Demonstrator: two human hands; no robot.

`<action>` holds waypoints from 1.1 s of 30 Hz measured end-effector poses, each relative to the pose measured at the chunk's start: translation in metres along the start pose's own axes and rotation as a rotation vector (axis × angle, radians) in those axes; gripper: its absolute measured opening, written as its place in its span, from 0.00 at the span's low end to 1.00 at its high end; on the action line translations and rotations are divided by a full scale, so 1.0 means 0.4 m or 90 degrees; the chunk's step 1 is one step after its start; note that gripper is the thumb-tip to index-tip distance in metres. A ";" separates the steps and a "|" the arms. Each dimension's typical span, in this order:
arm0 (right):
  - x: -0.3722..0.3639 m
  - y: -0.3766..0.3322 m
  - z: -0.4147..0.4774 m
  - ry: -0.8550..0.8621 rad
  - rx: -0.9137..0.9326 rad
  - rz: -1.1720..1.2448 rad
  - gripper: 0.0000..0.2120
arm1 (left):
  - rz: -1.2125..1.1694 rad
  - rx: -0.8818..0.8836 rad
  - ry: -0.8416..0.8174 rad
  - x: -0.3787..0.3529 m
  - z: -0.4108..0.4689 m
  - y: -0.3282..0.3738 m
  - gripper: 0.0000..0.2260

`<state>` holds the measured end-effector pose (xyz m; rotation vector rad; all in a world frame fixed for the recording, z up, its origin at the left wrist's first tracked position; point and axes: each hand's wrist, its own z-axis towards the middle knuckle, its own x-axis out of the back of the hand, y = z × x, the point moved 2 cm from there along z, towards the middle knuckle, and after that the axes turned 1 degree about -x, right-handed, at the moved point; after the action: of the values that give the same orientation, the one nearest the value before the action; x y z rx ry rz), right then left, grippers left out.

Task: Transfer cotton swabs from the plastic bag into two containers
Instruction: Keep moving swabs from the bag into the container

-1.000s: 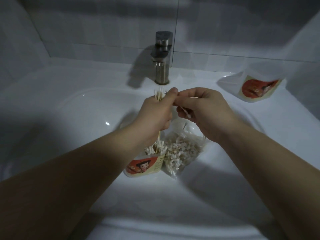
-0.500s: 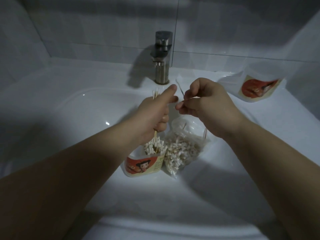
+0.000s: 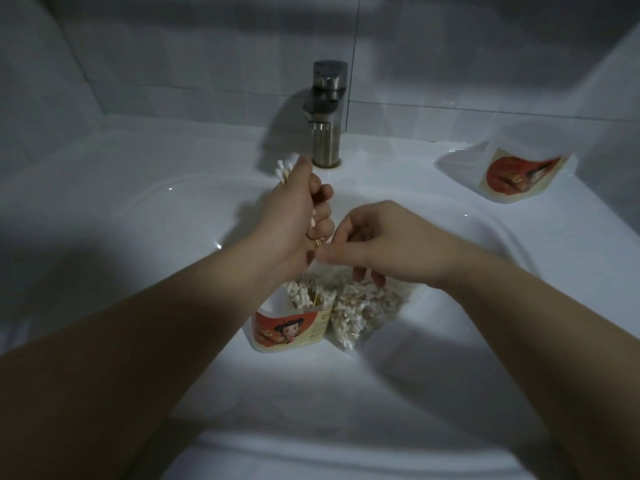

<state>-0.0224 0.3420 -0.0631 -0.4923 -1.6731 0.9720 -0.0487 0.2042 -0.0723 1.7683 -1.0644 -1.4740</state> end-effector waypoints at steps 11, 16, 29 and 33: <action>0.009 -0.004 -0.001 -0.022 -0.022 -0.078 0.13 | -0.021 -0.057 0.068 0.002 0.003 -0.002 0.14; 0.026 -0.001 -0.003 0.019 -0.005 -0.117 0.13 | 0.039 -0.065 0.147 0.027 0.016 0.010 0.10; 0.040 0.002 0.005 0.157 0.111 -0.143 0.23 | 0.243 0.037 -0.005 0.002 -0.007 -0.011 0.18; 0.043 0.004 0.000 0.142 0.161 -0.164 0.38 | 0.247 0.092 -0.092 0.001 -0.017 -0.020 0.13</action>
<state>-0.0282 0.3555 -0.0543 -0.2015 -1.3529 0.8881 -0.0406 0.2073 -0.0777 1.4549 -1.5246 -1.3218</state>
